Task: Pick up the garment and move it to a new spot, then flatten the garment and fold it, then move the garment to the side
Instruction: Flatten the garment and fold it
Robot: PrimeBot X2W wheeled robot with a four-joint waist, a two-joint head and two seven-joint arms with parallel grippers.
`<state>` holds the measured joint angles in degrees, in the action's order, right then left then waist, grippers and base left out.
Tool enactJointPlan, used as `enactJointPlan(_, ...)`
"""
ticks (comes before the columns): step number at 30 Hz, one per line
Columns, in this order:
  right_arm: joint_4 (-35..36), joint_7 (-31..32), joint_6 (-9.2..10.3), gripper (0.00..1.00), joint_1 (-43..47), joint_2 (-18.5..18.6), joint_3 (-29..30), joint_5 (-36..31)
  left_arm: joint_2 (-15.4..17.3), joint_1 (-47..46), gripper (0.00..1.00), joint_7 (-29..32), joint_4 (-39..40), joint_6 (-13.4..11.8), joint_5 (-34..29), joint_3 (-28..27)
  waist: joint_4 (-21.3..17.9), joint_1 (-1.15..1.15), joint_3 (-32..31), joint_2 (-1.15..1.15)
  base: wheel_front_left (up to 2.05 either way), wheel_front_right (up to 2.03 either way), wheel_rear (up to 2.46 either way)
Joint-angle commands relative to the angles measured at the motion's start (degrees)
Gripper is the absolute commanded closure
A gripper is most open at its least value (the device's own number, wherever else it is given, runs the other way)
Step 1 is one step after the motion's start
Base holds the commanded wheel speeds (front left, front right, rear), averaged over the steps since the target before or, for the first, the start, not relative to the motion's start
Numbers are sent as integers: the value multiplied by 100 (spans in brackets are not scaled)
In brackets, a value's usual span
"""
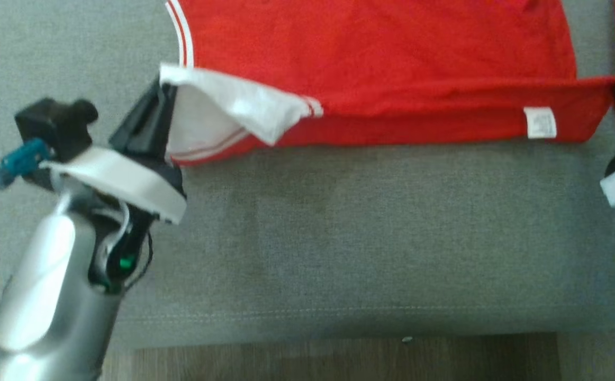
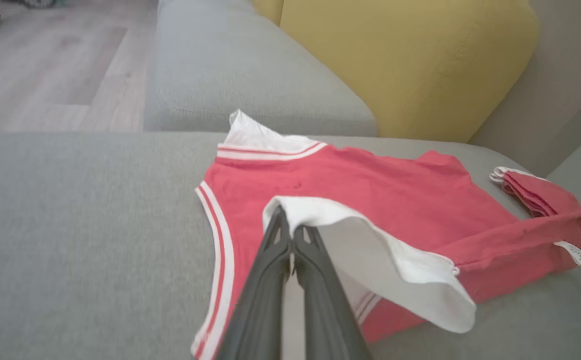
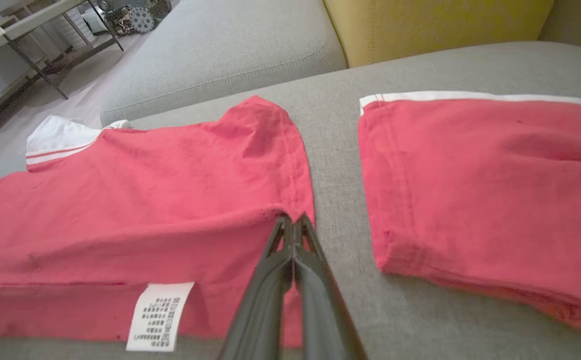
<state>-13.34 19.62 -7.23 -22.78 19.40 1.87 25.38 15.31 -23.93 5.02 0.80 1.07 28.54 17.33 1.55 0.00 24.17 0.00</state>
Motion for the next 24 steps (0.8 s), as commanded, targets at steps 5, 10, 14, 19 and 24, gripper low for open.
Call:
enactJointPlan(5, -127, -295, -25, 100, -425, 118, -283, -30, 68, -599, 100, -417, -396, 39, -271, -198, 5, 0, 207, 0, 0, 0, 0)
enactJointPlan(10, -488, -672, -25, 0, -753, 96, -508, -26, -109, -827, 0, -912, -966, -1, -352, -205, -19, 0, 263, 0, 0, 0, 0)
enactJointPlan(14, -651, -1146, -25, 0, -810, 50, -490, -140, -204, -750, 0, -1157, -1147, -1, -336, -179, -39, 0, 213, 0, 0, 0, 0)
enactJointPlan(19, -562, -1609, -25, 0, -504, -169, -494, -96, -293, -113, 0, -1196, -1012, -161, -222, -169, -124, 0, 28, 0, 0, 0, 0)
enactJointPlan(24, -321, -1787, -25, 0, -68, -418, -541, -61, -324, 683, 0, -893, -852, -468, -245, -18, -200, 0, -121, 0, 0, 0, 0)
